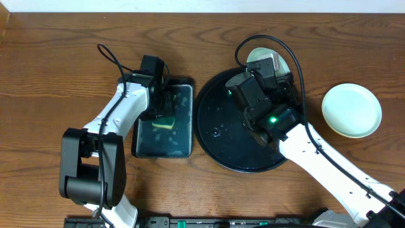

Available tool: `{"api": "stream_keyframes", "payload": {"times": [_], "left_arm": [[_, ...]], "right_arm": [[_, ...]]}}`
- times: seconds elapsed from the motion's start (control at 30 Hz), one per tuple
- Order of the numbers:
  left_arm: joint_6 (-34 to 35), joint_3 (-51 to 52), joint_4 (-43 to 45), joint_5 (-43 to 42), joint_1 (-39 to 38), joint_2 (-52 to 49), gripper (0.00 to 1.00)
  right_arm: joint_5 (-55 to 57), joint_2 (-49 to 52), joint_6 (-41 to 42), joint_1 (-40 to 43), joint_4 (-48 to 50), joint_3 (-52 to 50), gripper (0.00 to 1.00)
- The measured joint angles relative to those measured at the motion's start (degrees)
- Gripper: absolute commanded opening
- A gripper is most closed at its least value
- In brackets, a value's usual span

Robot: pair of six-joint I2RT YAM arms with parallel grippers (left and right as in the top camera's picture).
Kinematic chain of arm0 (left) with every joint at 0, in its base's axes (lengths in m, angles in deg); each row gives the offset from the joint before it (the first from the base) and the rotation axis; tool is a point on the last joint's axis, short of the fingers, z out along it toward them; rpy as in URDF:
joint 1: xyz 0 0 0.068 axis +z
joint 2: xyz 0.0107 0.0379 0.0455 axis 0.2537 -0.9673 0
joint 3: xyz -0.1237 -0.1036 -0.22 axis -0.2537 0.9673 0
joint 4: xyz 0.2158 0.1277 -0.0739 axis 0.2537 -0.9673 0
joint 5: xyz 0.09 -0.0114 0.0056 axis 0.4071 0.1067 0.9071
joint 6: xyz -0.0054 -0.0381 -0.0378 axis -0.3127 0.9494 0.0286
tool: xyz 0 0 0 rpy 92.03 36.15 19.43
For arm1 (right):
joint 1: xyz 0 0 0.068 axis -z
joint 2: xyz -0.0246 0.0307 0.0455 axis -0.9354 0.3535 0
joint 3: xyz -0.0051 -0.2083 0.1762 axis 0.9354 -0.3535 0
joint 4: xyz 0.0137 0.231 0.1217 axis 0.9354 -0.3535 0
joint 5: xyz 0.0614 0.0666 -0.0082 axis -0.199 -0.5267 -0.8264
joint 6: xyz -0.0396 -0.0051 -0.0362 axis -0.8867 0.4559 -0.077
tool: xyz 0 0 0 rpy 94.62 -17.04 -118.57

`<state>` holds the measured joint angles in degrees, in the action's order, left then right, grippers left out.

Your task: Clean dirty plates on tray and stack at the side

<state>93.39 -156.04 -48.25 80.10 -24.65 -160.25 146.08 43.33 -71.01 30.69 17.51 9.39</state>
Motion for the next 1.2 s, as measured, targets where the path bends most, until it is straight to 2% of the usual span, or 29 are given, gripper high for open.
{"api": "stream_keyframes", "payload": {"times": [0.23,0.4,0.5,0.6,0.97,1.03,1.1,1.13,1.2], "left_arm": [[0.0,0.0,-1.8,0.0,0.0,0.0,0.54],[0.1,1.9,0.6,0.0,0.0,0.0,0.49],[0.4,4.9,4.0,0.0,0.0,0.0,0.34],[0.6,7.2,7.2,-0.3,0.0,0.5,0.09],[0.7,7.7,6.5,-0.7,0.0,1.0,0.07],[0.7,7.0,4.5,-0.6,0.0,1.0,0.09],[0.5,6.6,2.6,-0.6,0.0,1.6,0.48],[0.7,6.6,2.0,-0.4,0.0,2.2,0.55],[0.7,6.6,1.8,-0.2,0.0,3.8,0.6]], "right_arm": [[-1.1,0.0,0.0,0.0,0.0,0.0,0.01],[-1.2,0.0,0.0,0.0,0.0,0.0,0.01],[-1.3,0.0,0.0,0.0,0.0,0.0,0.01],[-1.4,0.0,0.0,0.0,0.0,0.0,0.01],[-1.4,0.0,0.0,0.0,-0.5,0.0,0.01],[-1.4,0.0,0.0,0.0,-0.5,0.0,0.01],[-1.4,0.0,0.0,0.0,-0.5,0.0,0.01],[-1.4,0.0,0.0,0.0,-0.5,0.0,0.01],[-1.4,0.0,0.0,0.0,-0.5,0.0,0.01]]}}
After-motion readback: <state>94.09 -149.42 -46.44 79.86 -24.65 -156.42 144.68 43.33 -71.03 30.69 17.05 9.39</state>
